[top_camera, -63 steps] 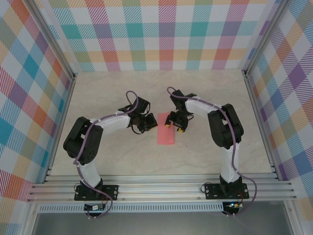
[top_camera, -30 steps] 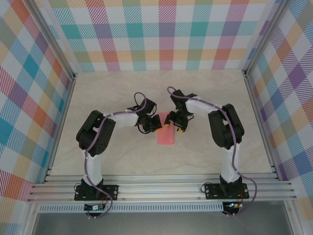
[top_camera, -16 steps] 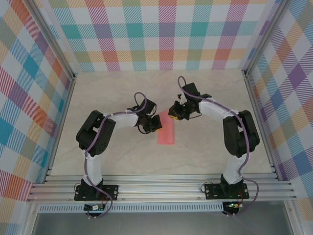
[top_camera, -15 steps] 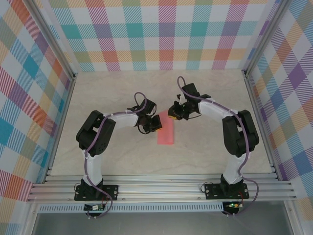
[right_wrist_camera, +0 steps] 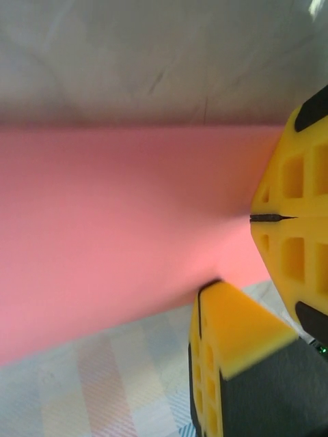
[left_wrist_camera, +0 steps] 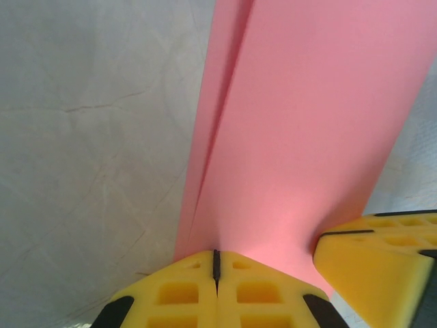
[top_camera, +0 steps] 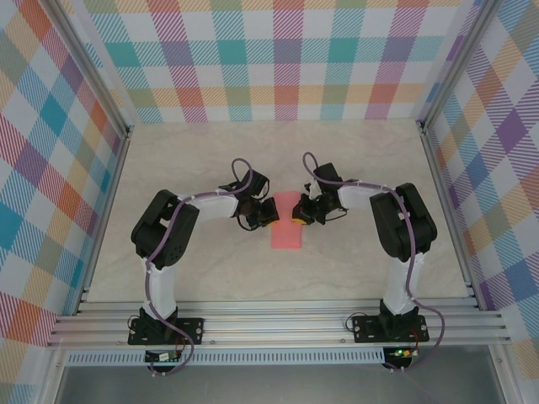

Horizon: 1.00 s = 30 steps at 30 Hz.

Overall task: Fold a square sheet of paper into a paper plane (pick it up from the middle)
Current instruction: Fold the square sheet of paper in half at the center of the table.

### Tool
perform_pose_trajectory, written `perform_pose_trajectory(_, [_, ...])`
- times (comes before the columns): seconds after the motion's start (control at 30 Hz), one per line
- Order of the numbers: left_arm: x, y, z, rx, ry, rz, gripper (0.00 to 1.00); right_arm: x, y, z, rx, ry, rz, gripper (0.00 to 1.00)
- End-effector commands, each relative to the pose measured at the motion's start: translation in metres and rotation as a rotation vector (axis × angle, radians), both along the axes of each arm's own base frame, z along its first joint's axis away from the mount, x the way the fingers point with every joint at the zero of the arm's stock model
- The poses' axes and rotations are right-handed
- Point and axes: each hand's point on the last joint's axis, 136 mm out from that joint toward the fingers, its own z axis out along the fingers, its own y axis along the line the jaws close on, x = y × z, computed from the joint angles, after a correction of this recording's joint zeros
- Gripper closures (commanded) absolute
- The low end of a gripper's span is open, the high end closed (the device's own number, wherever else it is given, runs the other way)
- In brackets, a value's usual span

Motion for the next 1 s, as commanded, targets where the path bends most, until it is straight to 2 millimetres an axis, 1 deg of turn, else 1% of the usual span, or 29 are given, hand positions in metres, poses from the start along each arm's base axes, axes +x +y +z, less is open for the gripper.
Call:
perform_pose_trajectory(0.0, [-0.029,0.016,-0.046,0.115,0.101,-0.023,1.0,-0.005,-0.003,-0.013,0.027,-0.032,0.04,0.95])
perform_pose_trajectory(0.1, [-0.03,0.017,-0.049,0.117,0.109,-0.028,1.0,-0.011,-0.007,-0.028,0.008,-0.028,0.064,0.94])
perform_pose_trajectory(0.17, [-0.031,0.017,-0.05,0.118,0.111,-0.028,1.0,-0.013,-0.008,-0.031,0.009,-0.046,0.079,0.93])
perform_pose_trajectory(0.2, [-0.031,0.017,-0.05,0.118,0.112,-0.029,1.0,-0.013,-0.006,-0.03,0.019,-0.058,0.086,0.92])
perform_pose_trajectory(0.27, [-0.032,0.017,-0.05,0.117,0.112,-0.031,1.0,-0.01,-0.003,-0.019,0.045,-0.085,0.095,0.92])
perform_pose_trajectory(0.4, [-0.032,0.018,-0.05,0.121,0.112,-0.032,1.0,0.0,0.008,0.023,0.131,-0.186,0.113,0.91])
perform_pose_trajectory(0.47, [-0.032,0.018,-0.05,0.123,0.114,-0.034,1.0,0.0,0.012,0.034,0.162,-0.203,0.123,0.92])
perform_pose_trajectory(0.53, [-0.032,0.018,-0.05,0.122,0.113,-0.034,1.0,-0.002,0.014,0.038,0.188,-0.201,0.126,0.92])
perform_pose_trajectory(0.6, [-0.032,0.017,-0.051,0.122,0.114,-0.036,1.0,-0.005,0.011,0.033,0.181,-0.199,0.113,0.93])
perform_pose_trajectory(0.97, [-0.034,0.018,-0.053,0.121,0.12,-0.039,1.0,-0.029,-0.003,-0.016,0.122,-0.119,0.091,0.93])
